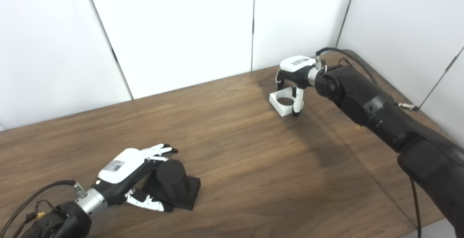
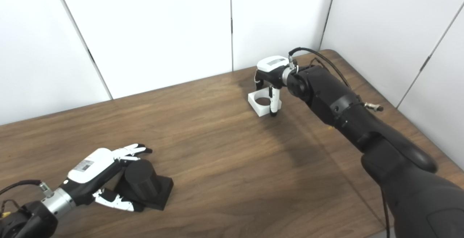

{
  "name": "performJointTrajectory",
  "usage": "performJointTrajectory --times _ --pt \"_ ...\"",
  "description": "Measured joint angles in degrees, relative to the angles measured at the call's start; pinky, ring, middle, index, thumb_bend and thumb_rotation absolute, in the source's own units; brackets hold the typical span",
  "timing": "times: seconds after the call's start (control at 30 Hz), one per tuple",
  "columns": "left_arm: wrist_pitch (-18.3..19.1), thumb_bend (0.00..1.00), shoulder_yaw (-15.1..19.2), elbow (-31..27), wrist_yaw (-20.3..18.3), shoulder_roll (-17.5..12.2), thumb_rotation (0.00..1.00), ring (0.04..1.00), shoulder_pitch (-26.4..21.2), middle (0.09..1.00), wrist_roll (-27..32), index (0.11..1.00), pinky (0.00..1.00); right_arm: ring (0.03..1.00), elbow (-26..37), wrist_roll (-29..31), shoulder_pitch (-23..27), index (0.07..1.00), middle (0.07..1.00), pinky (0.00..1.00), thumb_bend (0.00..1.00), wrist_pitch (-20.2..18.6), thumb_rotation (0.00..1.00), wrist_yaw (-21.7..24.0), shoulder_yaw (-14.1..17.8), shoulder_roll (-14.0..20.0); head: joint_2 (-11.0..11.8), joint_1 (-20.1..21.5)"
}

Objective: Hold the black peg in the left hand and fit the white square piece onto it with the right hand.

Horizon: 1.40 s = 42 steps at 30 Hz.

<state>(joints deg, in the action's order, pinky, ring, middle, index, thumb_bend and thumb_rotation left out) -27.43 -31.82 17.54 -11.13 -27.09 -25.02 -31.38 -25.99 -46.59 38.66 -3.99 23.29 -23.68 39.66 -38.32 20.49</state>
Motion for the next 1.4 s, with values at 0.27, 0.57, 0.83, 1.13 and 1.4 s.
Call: performJointTrajectory --times 0.27,0.57,0.83,1.13,1.4 --pt "0.1 0.52 0.31 -0.2 -0.67 0.03 0.06 0.954 0.01 0.916 0.0 0.488 0.89 0.848 3.35 0.8 -2.49 0.479 0.78 0.91 0.52 0.86 0.13 -1.74 2.07 0.03 -1.41 -3.52" --pt "0.53 0.52 0.44 -0.5 -1.21 0.22 0.06 0.972 -0.01 0.926 0.0 0.488 0.91 0.843 10.23 2.92 -3.75 0.482 0.767 0.89 0.52 2.64 0.13 -1.33 3.77 0.48 -2.38 -7.83" --pt "1.93 0.52 0.46 -1.13 -2.28 0.53 0.07 0.98 -0.1 0.936 0.0 0.489 0.92 0.824 14.68 2.4 -3.83 0.48 0.756 0.86 0.52 4.31 0.13 -0.8 3.75 1.05 -3.16 -12.75" --pt "3.99 0.52 0.35 -2.02 -3.26 1.02 0.07 0.982 -0.29 0.935 -0.12 0.489 0.92 0.812 21.07 3.93 -3.96 0.48 0.756 0.86 0.52 6.7 0.13 -0.06 3.97 0.71 -4.04 -17.49" --pt "4.62 0.52 0.19 -2.02 -3.42 1.81 0.07 0.977 -0.64 0.94 -0.61 0.489 0.91 0.801 28.08 5.76 -4.13 0.478 0.745 0.83 0.52 7.85 0.13 2.36 3.93 -1.81 -4.13 -19.52"
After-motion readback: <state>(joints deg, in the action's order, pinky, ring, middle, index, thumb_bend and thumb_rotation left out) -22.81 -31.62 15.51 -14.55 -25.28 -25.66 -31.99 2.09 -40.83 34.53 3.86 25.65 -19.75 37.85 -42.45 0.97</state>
